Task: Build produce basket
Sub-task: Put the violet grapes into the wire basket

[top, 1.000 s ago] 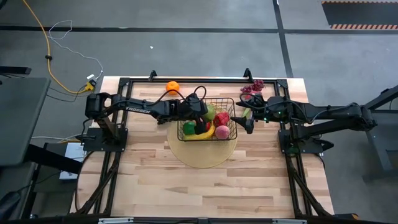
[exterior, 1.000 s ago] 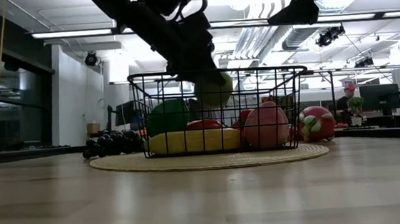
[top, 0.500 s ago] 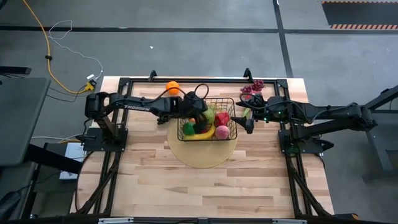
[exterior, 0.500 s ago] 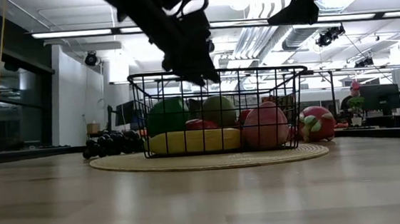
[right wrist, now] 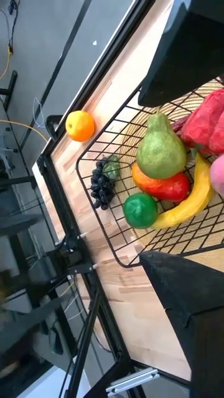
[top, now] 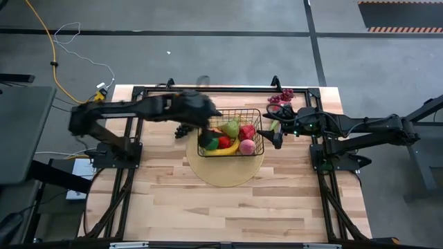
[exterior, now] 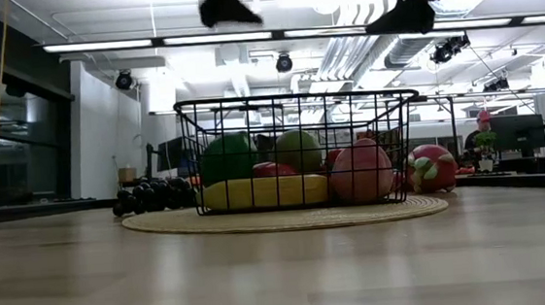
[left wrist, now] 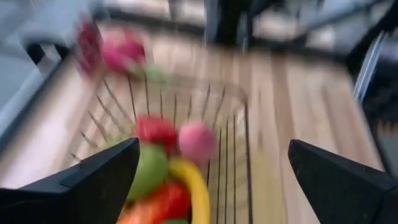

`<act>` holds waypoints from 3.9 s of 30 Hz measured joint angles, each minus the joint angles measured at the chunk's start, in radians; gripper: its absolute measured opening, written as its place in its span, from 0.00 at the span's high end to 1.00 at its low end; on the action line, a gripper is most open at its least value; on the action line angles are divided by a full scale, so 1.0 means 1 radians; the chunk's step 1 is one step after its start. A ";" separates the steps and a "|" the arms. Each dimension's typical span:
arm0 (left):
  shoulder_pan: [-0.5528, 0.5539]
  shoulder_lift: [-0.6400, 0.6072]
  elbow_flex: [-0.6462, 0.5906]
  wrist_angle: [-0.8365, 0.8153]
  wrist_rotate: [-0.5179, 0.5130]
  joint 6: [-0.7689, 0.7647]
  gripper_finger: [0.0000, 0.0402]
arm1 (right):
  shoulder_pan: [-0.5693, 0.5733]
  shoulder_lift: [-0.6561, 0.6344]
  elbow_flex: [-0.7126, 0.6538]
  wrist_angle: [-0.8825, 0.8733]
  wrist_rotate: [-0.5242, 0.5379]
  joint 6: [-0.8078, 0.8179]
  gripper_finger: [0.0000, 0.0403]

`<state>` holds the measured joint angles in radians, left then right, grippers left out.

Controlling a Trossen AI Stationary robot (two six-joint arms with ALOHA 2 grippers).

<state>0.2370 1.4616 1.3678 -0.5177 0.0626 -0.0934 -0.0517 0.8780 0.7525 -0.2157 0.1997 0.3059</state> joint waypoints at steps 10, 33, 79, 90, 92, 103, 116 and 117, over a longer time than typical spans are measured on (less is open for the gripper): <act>-0.081 -0.488 -0.468 0.490 -0.296 -0.112 0.01 | 0.000 0.000 0.000 -0.010 0.000 0.000 0.04; -0.090 -0.674 -0.634 0.484 -0.317 -0.139 0.01 | 0.000 0.000 0.000 -0.006 0.000 0.008 0.04; -0.090 -0.674 -0.634 0.485 -0.299 -0.099 0.01 | 0.000 0.000 0.000 -0.005 0.000 0.001 0.04; -0.090 -0.675 -0.634 0.469 -0.275 -0.051 0.01 | 0.000 0.000 0.000 -0.006 -0.001 0.000 0.04; -0.090 -0.675 -0.634 0.467 -0.275 -0.043 0.01 | 0.000 0.000 0.000 -0.006 0.000 0.000 0.04; -0.090 -0.675 -0.634 0.462 -0.275 -0.041 0.01 | 0.000 0.000 0.000 -0.006 0.000 0.000 0.04; -0.090 -0.675 -0.634 0.462 -0.275 -0.042 0.01 | 0.000 0.000 0.000 -0.006 -0.001 0.011 0.04; -0.090 -0.675 -0.634 0.462 -0.275 -0.042 0.01 | 0.000 0.000 0.000 -0.006 -0.001 0.011 0.04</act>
<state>0.1467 0.7868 0.7341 -0.0555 -0.2123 -0.1352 -0.0518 0.8780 0.7525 -0.2217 0.1992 0.3168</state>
